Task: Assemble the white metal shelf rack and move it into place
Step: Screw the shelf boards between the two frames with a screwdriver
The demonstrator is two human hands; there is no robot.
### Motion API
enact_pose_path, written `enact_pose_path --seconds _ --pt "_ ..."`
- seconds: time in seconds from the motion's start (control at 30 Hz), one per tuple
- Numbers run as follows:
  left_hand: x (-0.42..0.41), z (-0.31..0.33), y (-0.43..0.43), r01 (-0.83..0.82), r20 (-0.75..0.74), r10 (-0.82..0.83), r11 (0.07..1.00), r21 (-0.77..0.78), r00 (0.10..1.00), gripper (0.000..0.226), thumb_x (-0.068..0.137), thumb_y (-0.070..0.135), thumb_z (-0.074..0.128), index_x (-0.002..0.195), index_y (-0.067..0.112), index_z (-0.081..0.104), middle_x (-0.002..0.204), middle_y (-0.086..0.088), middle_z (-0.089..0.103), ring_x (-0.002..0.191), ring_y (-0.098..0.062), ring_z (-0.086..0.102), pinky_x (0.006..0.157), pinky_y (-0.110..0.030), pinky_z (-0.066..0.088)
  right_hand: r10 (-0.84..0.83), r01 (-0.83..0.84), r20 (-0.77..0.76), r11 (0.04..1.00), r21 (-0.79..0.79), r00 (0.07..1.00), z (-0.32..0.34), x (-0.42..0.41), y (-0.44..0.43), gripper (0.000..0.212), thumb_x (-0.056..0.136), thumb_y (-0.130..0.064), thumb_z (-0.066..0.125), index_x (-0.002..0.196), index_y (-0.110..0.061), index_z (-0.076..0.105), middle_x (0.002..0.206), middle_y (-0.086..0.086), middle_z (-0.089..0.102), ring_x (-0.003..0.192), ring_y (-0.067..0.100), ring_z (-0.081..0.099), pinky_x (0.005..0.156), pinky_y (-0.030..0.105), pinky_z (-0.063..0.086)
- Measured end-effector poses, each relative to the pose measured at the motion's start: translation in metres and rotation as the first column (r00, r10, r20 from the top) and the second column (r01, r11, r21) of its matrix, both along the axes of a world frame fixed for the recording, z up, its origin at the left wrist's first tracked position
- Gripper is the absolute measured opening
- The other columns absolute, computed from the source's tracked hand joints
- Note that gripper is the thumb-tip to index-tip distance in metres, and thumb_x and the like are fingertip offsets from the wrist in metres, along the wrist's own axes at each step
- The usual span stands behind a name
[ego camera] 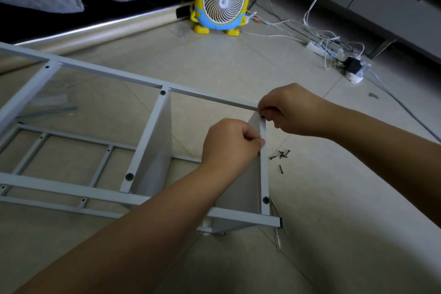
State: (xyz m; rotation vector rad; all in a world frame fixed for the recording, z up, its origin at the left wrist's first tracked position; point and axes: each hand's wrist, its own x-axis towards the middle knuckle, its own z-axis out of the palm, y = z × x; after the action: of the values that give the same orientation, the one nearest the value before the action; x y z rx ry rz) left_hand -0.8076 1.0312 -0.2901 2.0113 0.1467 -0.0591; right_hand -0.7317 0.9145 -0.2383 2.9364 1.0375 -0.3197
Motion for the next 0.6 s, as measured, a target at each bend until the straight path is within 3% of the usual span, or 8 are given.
enact_pose_path --seconds 0.17,0.27,0.33,0.37,0.47,0.53,0.6 --pt "0.001 -0.001 0.000 -0.002 0.014 0.001 1.000 0.008 1.000 0.011 0.082 0.017 0.067 0.085 0.010 0.075 0.085 0.000 0.071 0.074 -0.010 0.061 0.075 -0.022 0.050 0.046 -0.042 0.064 0.997 -0.059 0.997 -0.002 0.000 0.003 0.020 0.092 -0.006 0.044 0.103 -0.006 0.061 0.091 0.010 0.065 0.080 0.023 0.055 0.073 0.029 0.042" --pt "0.001 -0.001 -0.001 0.005 0.021 -0.006 1.000 0.022 1.000 0.012 0.083 0.017 0.066 0.085 0.010 0.075 0.084 0.000 0.071 0.073 -0.009 0.060 0.073 -0.020 0.048 -0.009 0.014 0.106 0.999 -0.049 0.994 -0.009 -0.002 0.005 0.019 0.093 -0.010 0.046 0.109 -0.005 0.054 0.067 0.002 0.049 0.062 0.019 0.042 0.054 0.026 0.035" --pt "0.001 -0.001 -0.002 0.012 0.019 -0.012 0.999 0.030 1.000 0.012 0.083 0.017 0.066 0.084 0.009 0.075 0.084 0.000 0.072 0.074 -0.011 0.061 0.074 -0.022 0.050 -0.080 0.087 0.132 0.995 -0.048 0.988 -0.013 -0.004 0.008 0.019 0.094 -0.012 0.044 0.109 -0.003 0.050 0.062 0.000 0.037 0.063 0.022 0.040 0.048 0.023 0.028" --pt "0.001 -0.001 -0.002 0.014 0.018 -0.014 0.999 0.032 1.000 0.012 0.083 0.017 0.066 0.084 0.010 0.075 0.084 0.000 0.072 0.075 -0.012 0.062 0.074 -0.023 0.051 -0.115 0.122 0.133 0.992 -0.043 0.984 -0.014 -0.005 0.009 0.019 0.094 -0.013 0.042 0.108 -0.002 0.048 0.064 0.002 0.040 0.064 0.024 0.041 0.047 0.025 0.028" --pt "0.000 -0.001 -0.002 0.016 0.026 -0.017 0.999 0.031 1.000 0.013 0.084 0.018 0.065 0.087 0.010 0.075 0.087 -0.001 0.072 0.076 -0.011 0.063 0.075 -0.023 0.051 -0.195 0.195 0.004 0.980 0.030 0.981 -0.016 -0.004 0.010 0.019 0.098 -0.020 0.037 0.102 -0.004 0.047 0.074 0.012 0.058 0.057 0.025 0.050 0.051 0.030 0.044" --pt "0.000 -0.001 -0.001 0.021 0.028 -0.021 0.999 0.033 0.999 0.014 0.085 0.019 0.064 0.089 0.010 0.074 0.089 -0.001 0.072 0.076 -0.010 0.062 0.075 -0.022 0.049 -0.228 0.243 -0.142 0.965 0.096 0.963 -0.011 -0.003 0.008 0.021 0.098 -0.029 0.038 0.098 -0.009 0.045 0.068 0.006 0.060 0.049 0.018 0.053 0.044 0.021 0.045" --pt "-0.001 -0.001 0.000 0.021 0.020 -0.022 0.999 0.032 1.000 0.014 0.086 0.019 0.064 0.090 0.010 0.074 0.091 -0.001 0.071 0.076 -0.009 0.061 0.076 -0.021 0.048 -0.185 0.206 -0.174 0.971 0.118 0.967 -0.004 -0.002 0.002 0.024 0.096 -0.035 0.041 0.100 -0.012 0.047 0.072 0.005 0.063 0.052 0.014 0.055 0.043 0.012 0.041"
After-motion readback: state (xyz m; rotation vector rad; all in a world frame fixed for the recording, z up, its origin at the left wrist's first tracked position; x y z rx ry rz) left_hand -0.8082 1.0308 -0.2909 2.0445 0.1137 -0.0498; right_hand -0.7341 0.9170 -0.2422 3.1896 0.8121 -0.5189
